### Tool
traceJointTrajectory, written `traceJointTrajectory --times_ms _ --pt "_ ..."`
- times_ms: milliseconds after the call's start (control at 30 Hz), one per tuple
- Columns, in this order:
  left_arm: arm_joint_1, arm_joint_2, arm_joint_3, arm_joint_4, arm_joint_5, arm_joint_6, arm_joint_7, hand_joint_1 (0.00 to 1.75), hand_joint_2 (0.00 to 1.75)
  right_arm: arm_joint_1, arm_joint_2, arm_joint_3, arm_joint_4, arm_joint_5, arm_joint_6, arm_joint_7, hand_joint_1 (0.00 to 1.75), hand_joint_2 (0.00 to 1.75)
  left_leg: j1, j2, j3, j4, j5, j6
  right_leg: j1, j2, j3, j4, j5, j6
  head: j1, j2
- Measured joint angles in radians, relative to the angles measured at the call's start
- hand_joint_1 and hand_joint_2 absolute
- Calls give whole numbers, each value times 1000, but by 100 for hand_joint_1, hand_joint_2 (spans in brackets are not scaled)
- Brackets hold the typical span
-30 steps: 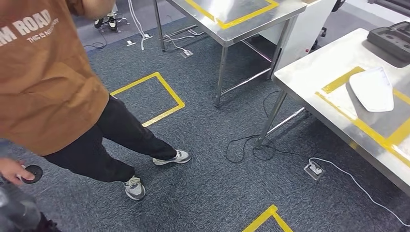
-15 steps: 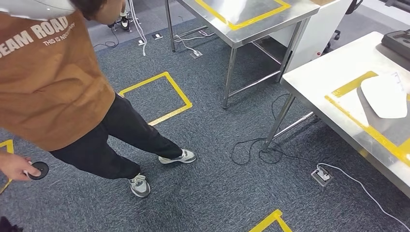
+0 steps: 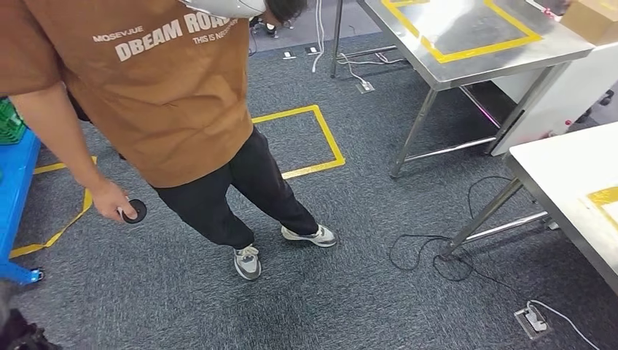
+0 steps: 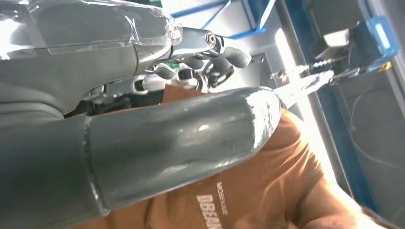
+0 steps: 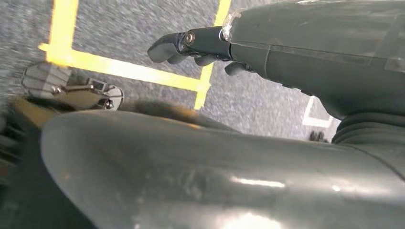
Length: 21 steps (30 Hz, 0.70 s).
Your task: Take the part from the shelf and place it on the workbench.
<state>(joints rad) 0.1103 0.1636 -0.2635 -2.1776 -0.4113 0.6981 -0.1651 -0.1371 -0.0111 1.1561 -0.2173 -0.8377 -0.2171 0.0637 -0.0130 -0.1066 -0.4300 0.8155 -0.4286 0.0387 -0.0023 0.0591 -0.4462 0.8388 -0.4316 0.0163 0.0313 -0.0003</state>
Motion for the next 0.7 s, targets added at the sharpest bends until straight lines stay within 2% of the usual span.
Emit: traceJointTrajectory --times_ms 33,100,133,167,233,267,300,333,367,400,467,500,533,600,633,667,700 --pt "0 1 -2 -1 0 0 1 0 0 -2 0 0 0 0 0 0 0 0 -1 -11 -2 1 -2 -5 1 10 11 -30 7 -4 1 0" --pt "0 6 -5 -2 -1 0 14 0 0 -5 0 0 -2 1 0 0 0 0 -1 -24 -6 3 -6 -15 1 -2 18 -43 13 -12 1 0" --pt "-1 10 -6 -4 -1 0 24 0 0 -7 -1 0 -3 2 -1 0 0 0 -1 -2 -13 17 -17 -20 0 -12 21 -47 17 -16 -1 0" --pt "-2 14 -9 -5 2 0 33 0 0 -8 -1 0 -5 2 -1 0 0 0 -1 30 -30 53 -42 -25 -1 -23 23 -51 21 -21 -3 0" --pt "-9 23 -15 -3 26 0 44 0 0 -9 -1 2 -5 5 1 4 0 0 4 96 -97 195 -122 -36 -2 -39 23 -57 26 -25 -13 0" --pt "-12 27 -18 0 45 0 48 0 0 -7 -2 4 -6 6 3 9 0 0 8 105 -138 279 -159 -42 -2 -47 21 -57 26 -27 -20 0" --pt "-14 29 -20 6 63 0 50 0 0 -4 -3 6 -5 8 5 13 0 0 13 107 -169 340 -181 -46 -2 -55 20 -57 26 -27 -25 0" --pt "-15 32 -22 13 77 0 49 0 0 -2 -4 8 -5 9 7 17 0 0 17 108 -181 363 -181 -50 -3 -62 19 -57 25 -26 -30 0" --pt "-17 34 -24 19 84 0 47 0 0 -1 -6 9 -5 10 9 20 0 0 20 111 -169 338 -160 -51 -3 -67 19 -57 25 -25 -33 0" --pt "-19 36 -25 24 87 0 45 0 0 -1 -7 10 -5 11 11 22 0 0 22 121 -136 275 -125 -52 -4 -71 20 -57 24 -23 -35 0" --pt "-27 41 -28 30 86 0 44 0 0 -3 -9 10 -5 12 13 24 0 0 21 172 -47 111 -61 -50 -3 -77 26 -55 21 -14 -40 0" --pt "-32 44 -29 32 80 0 49 0 0 -3 -9 10 -5 12 14 24 0 0 20 189 -16 53 -43 -47 -2 -81 28 -53 19 -8 -43 0" --pt "-37 48 -31 33 71 0 58 0 0 -1 -9 10 -5 12 14 24 0 0 20 196 0 20 -35 -42 0 -88 31 -52 16 -1 -43 0" --pt "-42 54 -37 35 44 0 77 0 0 1 -9 10 -5 13 14 24 0 0 17 168 2 5 -24 -29 -3 -106 33 -53 12 12 -41 0" --pt "-43 56 -40 36 29 0 83 0 0 1 -9 10 -5 14 14 24 0 0 17 153 1 1 -18 -22 -5 -107 31 -48 3 19 -39 0" --pt "-45 58 -42 36 15 0 87 0 0 1 -9 10 -5 14 14 24 0 0 17 139 1 -3 -11 -15 -6 -102 20 -22 -19 24 -38 0" --pt "-47 58 -44 36 1 0 89 0 0 1 -9 10 -5 15 14 24 0 0 18 125 0 -6 -4 -9 -7 -91 -3 32 -53 28 -34 0"
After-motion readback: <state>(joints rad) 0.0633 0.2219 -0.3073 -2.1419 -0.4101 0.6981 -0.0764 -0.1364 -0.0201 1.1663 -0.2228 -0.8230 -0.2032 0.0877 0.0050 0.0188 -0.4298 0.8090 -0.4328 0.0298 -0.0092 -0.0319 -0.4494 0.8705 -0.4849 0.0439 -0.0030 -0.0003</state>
